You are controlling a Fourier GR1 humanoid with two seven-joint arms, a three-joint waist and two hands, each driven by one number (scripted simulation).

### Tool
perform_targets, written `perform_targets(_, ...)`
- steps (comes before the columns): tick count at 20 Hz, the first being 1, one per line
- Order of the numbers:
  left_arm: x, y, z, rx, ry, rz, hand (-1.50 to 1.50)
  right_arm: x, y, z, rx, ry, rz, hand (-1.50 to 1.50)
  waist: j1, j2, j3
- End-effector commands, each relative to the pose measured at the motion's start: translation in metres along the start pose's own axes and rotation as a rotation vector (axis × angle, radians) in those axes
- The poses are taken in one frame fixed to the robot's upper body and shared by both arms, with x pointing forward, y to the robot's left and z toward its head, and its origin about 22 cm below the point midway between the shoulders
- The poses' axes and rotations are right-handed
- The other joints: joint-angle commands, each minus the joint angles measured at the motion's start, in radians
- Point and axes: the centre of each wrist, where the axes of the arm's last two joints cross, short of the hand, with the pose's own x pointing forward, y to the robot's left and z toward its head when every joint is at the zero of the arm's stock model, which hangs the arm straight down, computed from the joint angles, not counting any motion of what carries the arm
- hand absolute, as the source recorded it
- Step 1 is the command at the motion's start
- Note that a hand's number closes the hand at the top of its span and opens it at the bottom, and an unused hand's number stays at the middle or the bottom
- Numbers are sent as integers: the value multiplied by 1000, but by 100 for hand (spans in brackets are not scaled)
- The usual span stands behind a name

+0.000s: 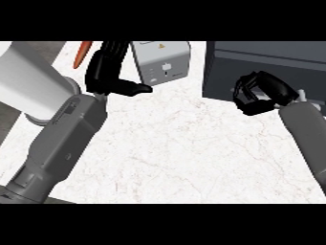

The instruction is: Pick up the cup, place it into the drawer and close the drawer

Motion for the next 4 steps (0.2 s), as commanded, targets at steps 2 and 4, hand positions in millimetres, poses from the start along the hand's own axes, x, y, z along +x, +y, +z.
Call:
perform_targets(2, 3, 5, 1, -1, -6, 15, -150, 55, -79, -1, -256, -12, 131, 150, 43, 14, -17)
perform_targets(4, -1, 4, 5, -10, 2, 12, -150, 53, -86, 7, -263, -11, 121, 150, 42, 12, -17)
